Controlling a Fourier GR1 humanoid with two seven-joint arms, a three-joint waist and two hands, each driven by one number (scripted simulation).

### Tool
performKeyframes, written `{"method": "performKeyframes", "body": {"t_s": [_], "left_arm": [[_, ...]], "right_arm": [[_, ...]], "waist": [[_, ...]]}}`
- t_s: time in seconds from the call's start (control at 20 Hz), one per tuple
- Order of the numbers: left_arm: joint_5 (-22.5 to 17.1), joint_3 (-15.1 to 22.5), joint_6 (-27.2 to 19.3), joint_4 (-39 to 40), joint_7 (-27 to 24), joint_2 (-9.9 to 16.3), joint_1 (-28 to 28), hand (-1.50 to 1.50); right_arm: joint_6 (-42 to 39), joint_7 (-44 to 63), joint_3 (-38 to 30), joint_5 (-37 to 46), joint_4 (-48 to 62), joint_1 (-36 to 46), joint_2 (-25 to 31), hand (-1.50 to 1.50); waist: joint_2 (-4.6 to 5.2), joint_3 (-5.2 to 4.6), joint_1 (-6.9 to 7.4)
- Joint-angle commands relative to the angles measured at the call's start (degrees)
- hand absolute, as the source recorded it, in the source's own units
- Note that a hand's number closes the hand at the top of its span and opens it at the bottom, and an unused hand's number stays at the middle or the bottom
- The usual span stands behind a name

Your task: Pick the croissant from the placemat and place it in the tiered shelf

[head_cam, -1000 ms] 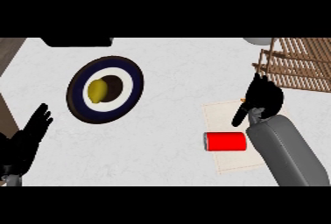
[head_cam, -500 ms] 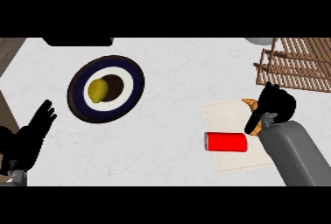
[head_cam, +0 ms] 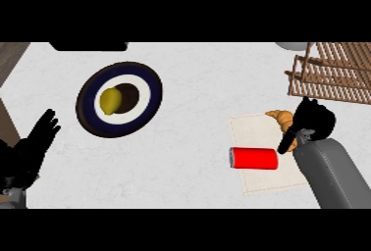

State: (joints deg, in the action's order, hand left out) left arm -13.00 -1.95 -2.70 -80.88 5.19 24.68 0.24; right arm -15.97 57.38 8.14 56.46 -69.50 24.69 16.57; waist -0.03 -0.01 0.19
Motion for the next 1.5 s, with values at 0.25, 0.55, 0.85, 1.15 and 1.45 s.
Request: {"method": "performKeyframes", "body": {"t_s": [0.25, 0.55, 0.85, 1.15, 1.45], "left_arm": [[3.0, -1.9, 0.7, 0.7, 0.5, -3.4, -1.8, 0.0], [4.4, -3.8, 2.9, -0.3, -2.3, -4.1, 2.4, 0.0], [5.4, -4.0, 2.8, 0.9, -1.2, -4.9, 0.3, 0.0], [6.4, -4.1, 3.1, -1.4, -0.5, -5.8, 2.8, 0.0], [4.7, -4.9, 4.1, -1.0, 0.3, -4.6, 3.1, 0.0]], "right_arm": [[3.8, -3.4, -4.2, 2.7, 6.8, -1.0, -1.1, -1.5], [4.1, -4.3, -5.2, 2.8, 5.5, -3.0, -3.1, 1.5], [3.5, -5.6, -2.8, 6.2, 6.7, -1.7, -1.9, 1.5], [7.5, -7.9, -2.0, 9.7, 4.6, -3.4, 0.3, 1.5], [5.1, -47.3, 3.5, -3.5, -6.2, -5.0, 7.6, 1.5]], "waist": [[0.08, 0.02, 0.03], [0.04, 0.01, 0.05], [0.04, 0.01, 0.01], [-0.02, 0.01, -0.04], [-0.83, 0.23, -1.15]]}}
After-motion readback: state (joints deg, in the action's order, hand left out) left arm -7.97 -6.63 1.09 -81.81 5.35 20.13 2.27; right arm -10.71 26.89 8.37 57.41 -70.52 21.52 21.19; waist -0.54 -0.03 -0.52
